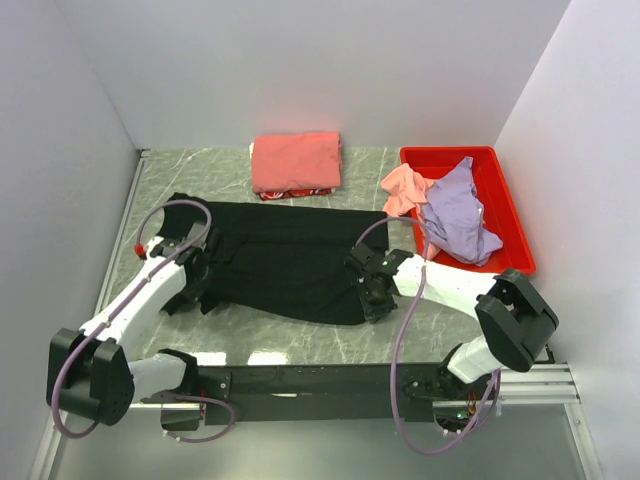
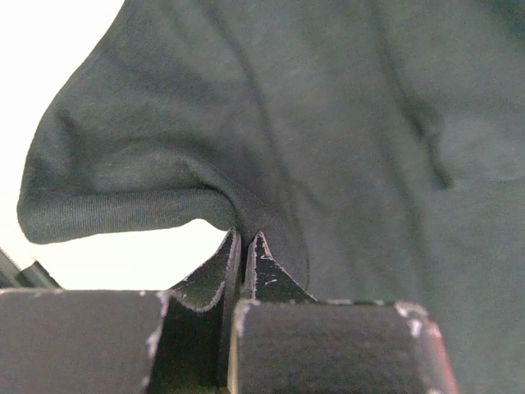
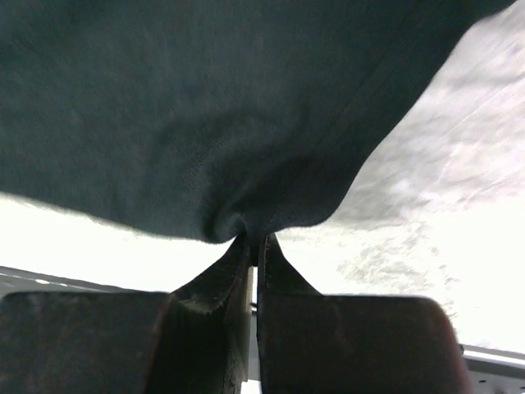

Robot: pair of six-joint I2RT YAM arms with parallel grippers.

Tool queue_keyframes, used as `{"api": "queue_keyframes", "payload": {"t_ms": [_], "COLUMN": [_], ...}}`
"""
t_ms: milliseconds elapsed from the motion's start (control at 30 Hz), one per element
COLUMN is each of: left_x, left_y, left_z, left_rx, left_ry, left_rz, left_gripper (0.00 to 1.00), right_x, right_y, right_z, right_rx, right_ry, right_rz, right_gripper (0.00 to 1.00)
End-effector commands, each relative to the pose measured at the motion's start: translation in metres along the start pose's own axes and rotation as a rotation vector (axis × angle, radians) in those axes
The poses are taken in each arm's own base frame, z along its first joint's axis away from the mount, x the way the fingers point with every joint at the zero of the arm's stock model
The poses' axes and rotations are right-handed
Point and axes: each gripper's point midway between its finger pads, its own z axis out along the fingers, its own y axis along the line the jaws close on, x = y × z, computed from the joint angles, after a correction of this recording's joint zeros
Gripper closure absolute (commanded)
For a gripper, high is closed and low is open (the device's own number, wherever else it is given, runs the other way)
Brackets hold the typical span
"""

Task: Fold and stack the t-shirts
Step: Fold the tshirt

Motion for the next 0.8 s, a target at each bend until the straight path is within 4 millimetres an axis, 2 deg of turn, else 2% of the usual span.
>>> {"api": "queue_keyframes", "payload": {"t_ms": [0,233,400,567,767], "left_x": [-0.023,-0.04,-0.048,-0.058,-0.062], "left_y": [-0.019,-0.059,-0.082,-0.103,-0.127], "left_z": [-0.007,-0.014,-0.011,-0.009,-0.002], "left_rx": [0.025,0.08,0.079,0.065,0.066], "left_ry": [-0.084,-0.123,-0.143,-0.179,-0.193], "left_rz": [0.031,0.053,0.094,0.103,0.127], "left_gripper": [0.99,0.99,0.99,0.99,0.98], "right_x": [-0.033,-0.067,-0.098,-0.115,-0.126], "right_y": [-0.001,-0.012,-0.021,-0.033,-0.033], "right_z": [-0.019,-0.039,-0.052,-0.052,-0.045], "right_rx": [-0.008,-0.035,-0.028,-0.001,-0.006], "right_ry": [-0.101,-0.164,-0.216,-0.219,-0.194], "right_rz": [0.01,0.056,0.073,0.099,0.108], "right_gripper": [1.0,1.0,1.0,1.0,1.0]}}
